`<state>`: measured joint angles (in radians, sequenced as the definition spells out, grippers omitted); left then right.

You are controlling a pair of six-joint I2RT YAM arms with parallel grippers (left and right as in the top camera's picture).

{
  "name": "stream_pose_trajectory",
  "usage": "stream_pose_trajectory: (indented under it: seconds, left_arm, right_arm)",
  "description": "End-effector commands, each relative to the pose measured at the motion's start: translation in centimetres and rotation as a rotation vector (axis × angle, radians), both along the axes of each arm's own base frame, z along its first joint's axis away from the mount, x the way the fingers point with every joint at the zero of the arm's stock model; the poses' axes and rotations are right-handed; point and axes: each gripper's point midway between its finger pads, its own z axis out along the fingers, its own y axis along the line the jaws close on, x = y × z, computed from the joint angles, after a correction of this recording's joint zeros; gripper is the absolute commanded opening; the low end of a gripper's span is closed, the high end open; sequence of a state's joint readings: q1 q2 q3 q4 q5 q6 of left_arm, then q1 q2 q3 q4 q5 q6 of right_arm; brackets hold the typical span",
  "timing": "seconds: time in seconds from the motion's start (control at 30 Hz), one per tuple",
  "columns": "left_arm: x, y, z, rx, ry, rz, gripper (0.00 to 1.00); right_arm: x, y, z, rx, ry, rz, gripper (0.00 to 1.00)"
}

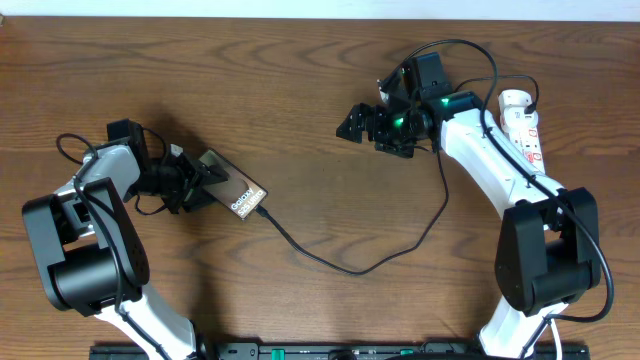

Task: Plug charger to phone and switch on socket
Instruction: 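Lower the phone flat onto the table with the left gripper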

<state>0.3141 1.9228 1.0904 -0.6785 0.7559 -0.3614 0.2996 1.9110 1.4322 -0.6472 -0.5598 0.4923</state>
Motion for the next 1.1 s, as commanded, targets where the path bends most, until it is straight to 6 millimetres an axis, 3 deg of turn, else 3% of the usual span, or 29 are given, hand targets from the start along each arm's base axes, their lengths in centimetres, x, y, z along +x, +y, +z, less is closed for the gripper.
stream_pose_trajectory:
  seconds: [0.0,0.5,0.73,0.87,1.07]
  left_arm:
    - [0.4,0.1,0.5,-0.003,-0.019,-0.004,0.46]
    - [0.0,0.0,0.5,-0.009,-0.002,-0.005,0.48]
    - [-0.5,-0.2,0.5,-0.018,0.022,-0.007,0.85]
    - [-0.5,-0.2,0.6,-0.018,0.022,-0.006,0.91]
    - [-0.4,-0.1,1.6,-0.01,-0.001,-0.006,0.92]
  right_arm:
    - [0.7,-0.2,1.0,0.006,-0.032,-0.001,0.99]
    - [0.7,-0.1,1.0,0.012,-0.03,0.002,0.99]
    - [0.7,-0.2,1.0,0.012,-0.031,0.002,0.99]
    - [0.7,-0.2,1.0,0.012,-0.031,0.002,0.99]
    - [0.7,-0.2,1.0,0.012,-0.031,0.002,0.99]
